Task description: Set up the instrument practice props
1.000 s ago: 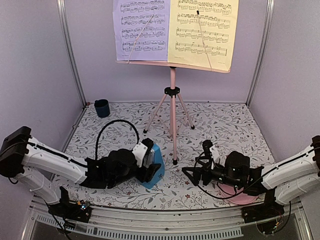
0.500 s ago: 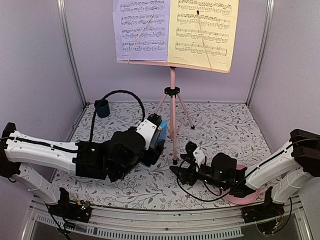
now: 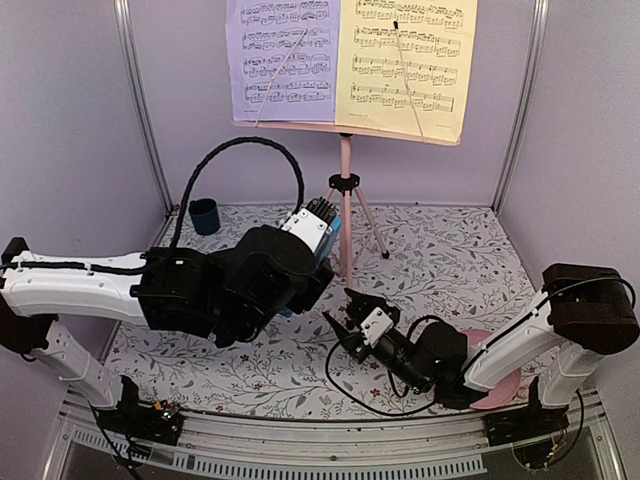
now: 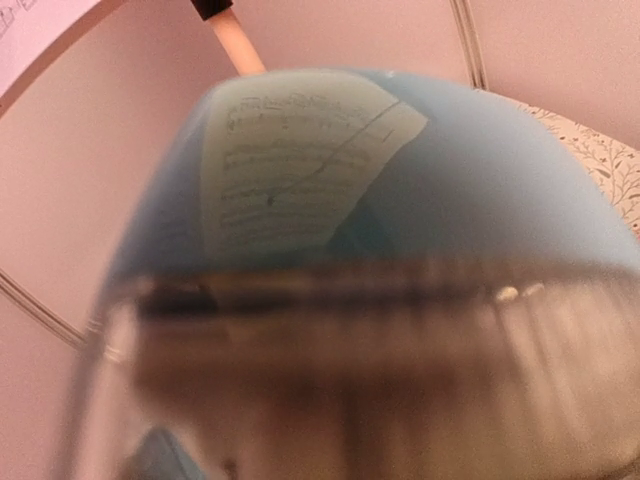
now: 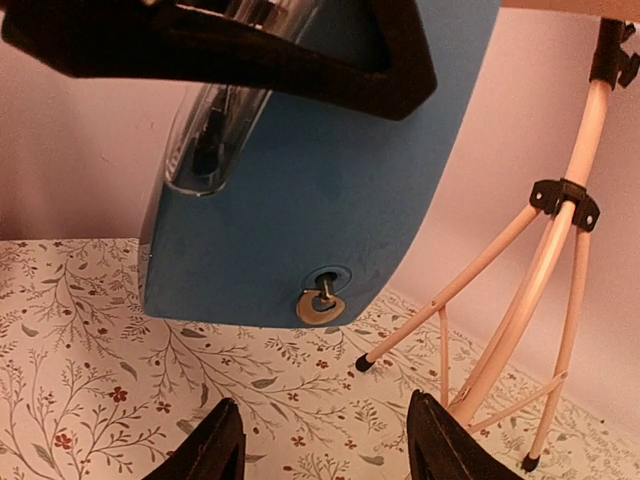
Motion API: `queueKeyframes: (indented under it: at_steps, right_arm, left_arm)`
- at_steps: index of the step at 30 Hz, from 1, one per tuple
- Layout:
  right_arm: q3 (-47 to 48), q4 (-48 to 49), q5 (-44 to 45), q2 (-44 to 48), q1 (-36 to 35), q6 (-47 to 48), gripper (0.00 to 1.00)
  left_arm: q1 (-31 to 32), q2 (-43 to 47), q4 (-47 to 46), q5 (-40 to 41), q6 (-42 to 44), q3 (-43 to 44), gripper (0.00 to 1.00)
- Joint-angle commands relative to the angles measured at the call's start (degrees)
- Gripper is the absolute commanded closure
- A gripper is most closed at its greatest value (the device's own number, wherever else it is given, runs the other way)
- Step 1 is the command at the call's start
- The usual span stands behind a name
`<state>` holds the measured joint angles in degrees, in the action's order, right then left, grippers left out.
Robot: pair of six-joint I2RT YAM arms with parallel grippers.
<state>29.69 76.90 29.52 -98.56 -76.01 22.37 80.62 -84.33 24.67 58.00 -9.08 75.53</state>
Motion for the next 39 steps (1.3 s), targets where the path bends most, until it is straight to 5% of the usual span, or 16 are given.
queueKeyframes:
  at_steps: [1,19,39]
  right_arm:
    - [3.5,9.0,6.3,-2.5,-1.3,12.5,0.46]
    - [10.4,14.6,10.8,-7.7,-4.1,29.8,0.54]
    - [13.3,28.0,15.9,-12.5,-4.1,45.5,0.67]
  left_arm:
    - [1.9,0.2,4.2,3.2,-2.4,5.6,0.70]
    - [2.9,-0.4,9.3,-0.2,-7.6,11.7,0.70]
    - [3.0,5.5,0.2,-4.4,-4.9,4.9,0.70]
